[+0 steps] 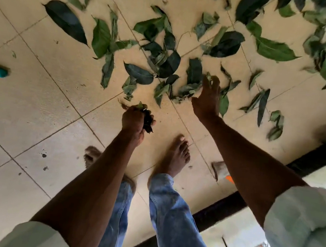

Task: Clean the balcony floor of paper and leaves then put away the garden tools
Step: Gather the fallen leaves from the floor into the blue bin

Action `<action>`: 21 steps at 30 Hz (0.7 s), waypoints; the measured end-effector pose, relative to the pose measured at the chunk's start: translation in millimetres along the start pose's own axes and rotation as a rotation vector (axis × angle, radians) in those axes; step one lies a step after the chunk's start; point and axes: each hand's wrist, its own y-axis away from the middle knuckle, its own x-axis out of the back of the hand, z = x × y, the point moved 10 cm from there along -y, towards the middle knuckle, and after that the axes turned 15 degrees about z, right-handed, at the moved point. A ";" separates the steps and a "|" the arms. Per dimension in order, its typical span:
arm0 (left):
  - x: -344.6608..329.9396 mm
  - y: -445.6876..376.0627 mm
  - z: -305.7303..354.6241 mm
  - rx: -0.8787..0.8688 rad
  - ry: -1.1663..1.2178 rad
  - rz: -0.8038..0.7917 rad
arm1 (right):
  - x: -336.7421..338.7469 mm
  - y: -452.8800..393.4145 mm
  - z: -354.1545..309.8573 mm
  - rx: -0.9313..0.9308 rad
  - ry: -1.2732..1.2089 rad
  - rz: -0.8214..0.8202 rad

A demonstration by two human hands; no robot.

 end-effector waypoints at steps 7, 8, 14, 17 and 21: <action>-15.9 -22.0 -12.0 -0.004 -0.090 -0.035 | -38.7 -34.6 -31.3 0.241 0.187 -0.090; -16.3 -24.2 -11.6 -0.006 -0.111 -0.036 | -39.5 -29.8 -33.5 0.264 0.202 -0.067; -22.5 -20.3 -8.6 0.002 -0.169 -0.030 | -38.2 26.3 -46.1 0.473 0.035 -0.052; -24.6 -16.4 -7.6 0.011 -0.154 -0.039 | -22.7 35.0 -42.2 0.417 -0.092 0.059; -28.2 -12.9 -7.5 -0.001 -0.161 -0.047 | 11.4 10.6 -1.8 0.131 -0.229 0.220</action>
